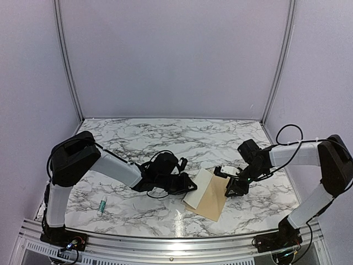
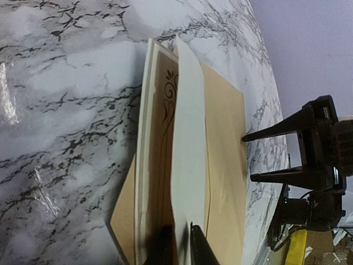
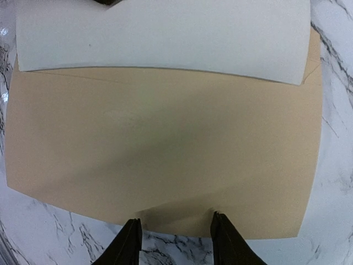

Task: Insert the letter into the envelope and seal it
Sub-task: Pick up the 1/4-folded letter from the envelope.

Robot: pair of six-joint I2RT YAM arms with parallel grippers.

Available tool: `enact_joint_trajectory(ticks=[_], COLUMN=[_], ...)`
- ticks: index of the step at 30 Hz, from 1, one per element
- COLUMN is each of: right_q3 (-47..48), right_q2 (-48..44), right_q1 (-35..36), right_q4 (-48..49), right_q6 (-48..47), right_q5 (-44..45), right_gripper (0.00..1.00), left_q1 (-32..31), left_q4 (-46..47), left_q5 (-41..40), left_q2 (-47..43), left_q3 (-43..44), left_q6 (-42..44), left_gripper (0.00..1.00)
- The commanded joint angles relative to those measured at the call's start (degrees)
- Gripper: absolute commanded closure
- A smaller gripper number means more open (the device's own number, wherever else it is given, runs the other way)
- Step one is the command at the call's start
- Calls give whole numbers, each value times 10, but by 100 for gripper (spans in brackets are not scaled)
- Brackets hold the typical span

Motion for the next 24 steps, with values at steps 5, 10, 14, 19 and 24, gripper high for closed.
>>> enact_joint_trajectory(ticks=[5, 10, 14, 19, 24], right_q3=[18, 22, 24, 36, 40], right_q2=[-44, -47, -54, -58, -55], right_q1=[3, 3, 3, 5, 15], right_q4=[-56, -71, -79, -92, -82], right_q6=[6, 0, 0, -2, 2], right_q5=[20, 29, 34, 22, 15], right_gripper=[57, 57, 57, 57, 56], left_q1=[12, 28, 32, 33, 37], left_q4=[13, -42, -117, -229, -257], left_q5=[-2, 46, 81, 71, 77], left_q2=[-47, -36, -23, -10, -10], left_q3=[-30, 4, 44, 99, 115], left_q6=[9, 55, 95, 152, 159], left_gripper=[85, 84, 84, 82, 77])
